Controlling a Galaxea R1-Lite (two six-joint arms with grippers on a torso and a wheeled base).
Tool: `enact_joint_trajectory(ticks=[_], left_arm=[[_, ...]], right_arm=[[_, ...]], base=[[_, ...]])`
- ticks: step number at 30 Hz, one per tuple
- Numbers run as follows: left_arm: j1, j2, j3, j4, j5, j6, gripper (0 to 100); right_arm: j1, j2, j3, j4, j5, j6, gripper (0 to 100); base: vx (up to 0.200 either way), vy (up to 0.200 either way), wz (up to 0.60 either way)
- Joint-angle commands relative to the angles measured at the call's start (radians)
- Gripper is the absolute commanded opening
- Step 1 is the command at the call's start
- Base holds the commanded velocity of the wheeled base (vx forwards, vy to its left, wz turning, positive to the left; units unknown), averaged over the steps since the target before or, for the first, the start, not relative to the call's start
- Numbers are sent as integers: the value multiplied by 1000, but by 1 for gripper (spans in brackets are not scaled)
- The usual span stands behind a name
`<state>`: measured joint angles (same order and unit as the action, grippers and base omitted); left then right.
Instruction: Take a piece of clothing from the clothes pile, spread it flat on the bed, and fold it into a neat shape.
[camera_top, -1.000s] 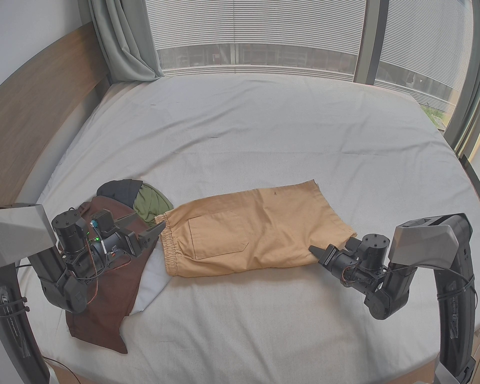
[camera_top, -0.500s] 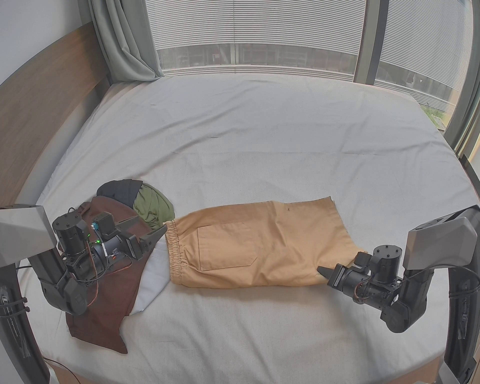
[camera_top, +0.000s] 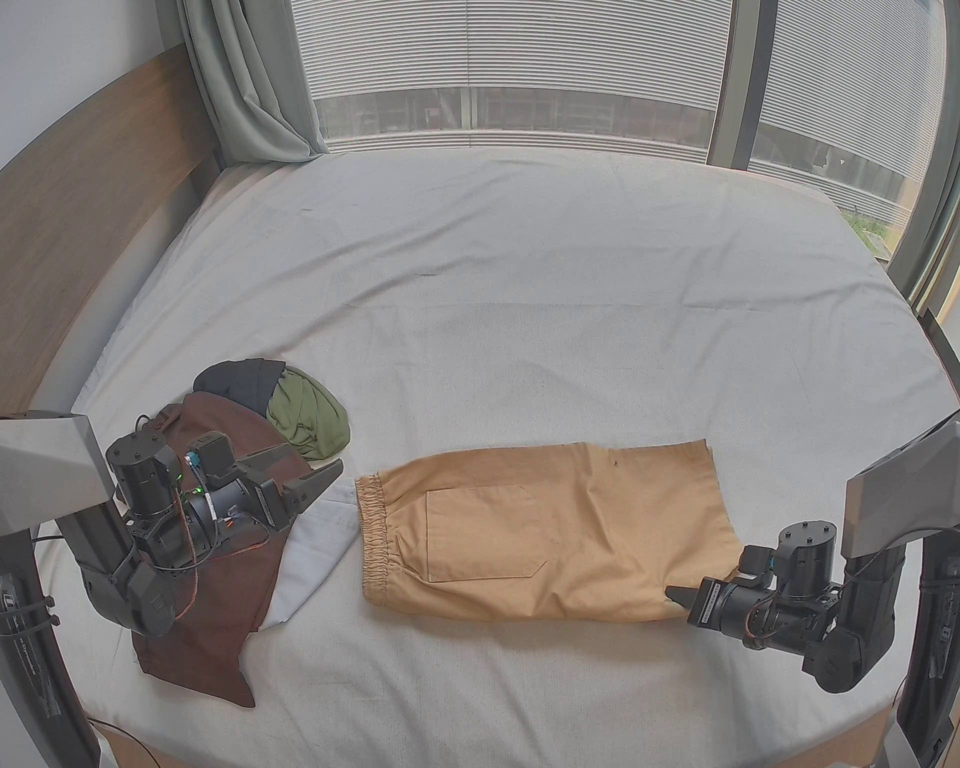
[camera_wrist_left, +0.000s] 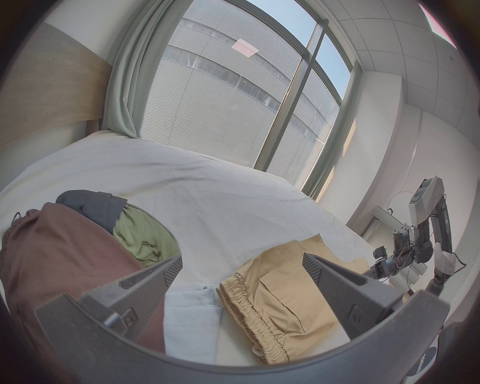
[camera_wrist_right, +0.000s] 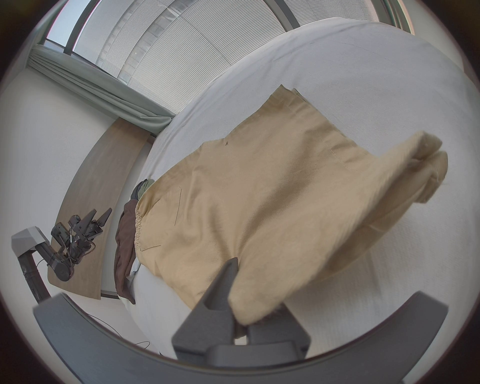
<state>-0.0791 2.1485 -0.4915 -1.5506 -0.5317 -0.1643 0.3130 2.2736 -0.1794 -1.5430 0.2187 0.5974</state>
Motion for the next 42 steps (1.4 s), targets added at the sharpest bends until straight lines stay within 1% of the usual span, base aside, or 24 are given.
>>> enact_joint_trajectory(ticks=[1, 9, 10, 15, 22, 25, 29, 33, 35, 36, 37, 41, 42], left_arm=[[-11, -6, 10, 0, -7, -1, 100], [-28, -9, 16, 0, -11, -14, 100], [-31, -9, 14, 0, -11, -17, 100], [-37, -10, 4, -2, -8, -58, 100], [-39, -53, 4, -2, -16, -98, 100], [-36, -64, 2, -2, -16, -121, 100], [-33, -70, 2, 0, -17, -123, 100], [-36, -73, 5, 0, -17, -123, 100], [-36, -73, 7, 0, -17, -123, 100], [-36, -73, 7, 0, -17, -123, 100], [-36, -73, 8, 0, -17, -121, 100], [-37, -73, 10, 0, -17, -121, 100], [-37, -72, 8, 0, -17, -120, 100]], right_arm=[[0, -19, 38, 0, 1, -2, 0], [8, -9, 60, 0, 4, -2, 0], [6, -8, 60, 0, 4, -4, 100], [8, -6, 58, 0, 4, -5, 100], [52, 40, 149, 1, 13, -70, 100], [74, 38, 167, 0, 27, -70, 100], [103, 26, 178, 0, 51, -70, 100], [138, -2, 178, -2, 56, -68, 100], [158, -29, 179, -2, 74, -68, 100], [158, -29, 179, -2, 74, -68, 100], [164, -60, 178, -2, 97, -64, 100], [167, -97, 178, -3, 106, -62, 100], [169, -140, 178, -2, 120, -62, 100]], base=[[0, 0, 0], [0, 0, 0], [0, 0, 0], [0, 0, 0], [0, 0, 0], [0, 0, 0], [0, 0, 0], [0, 0, 0], [0, 0, 0], [0, 0, 0], [0, 0, 0], [0, 0, 0], [0, 0, 0]])
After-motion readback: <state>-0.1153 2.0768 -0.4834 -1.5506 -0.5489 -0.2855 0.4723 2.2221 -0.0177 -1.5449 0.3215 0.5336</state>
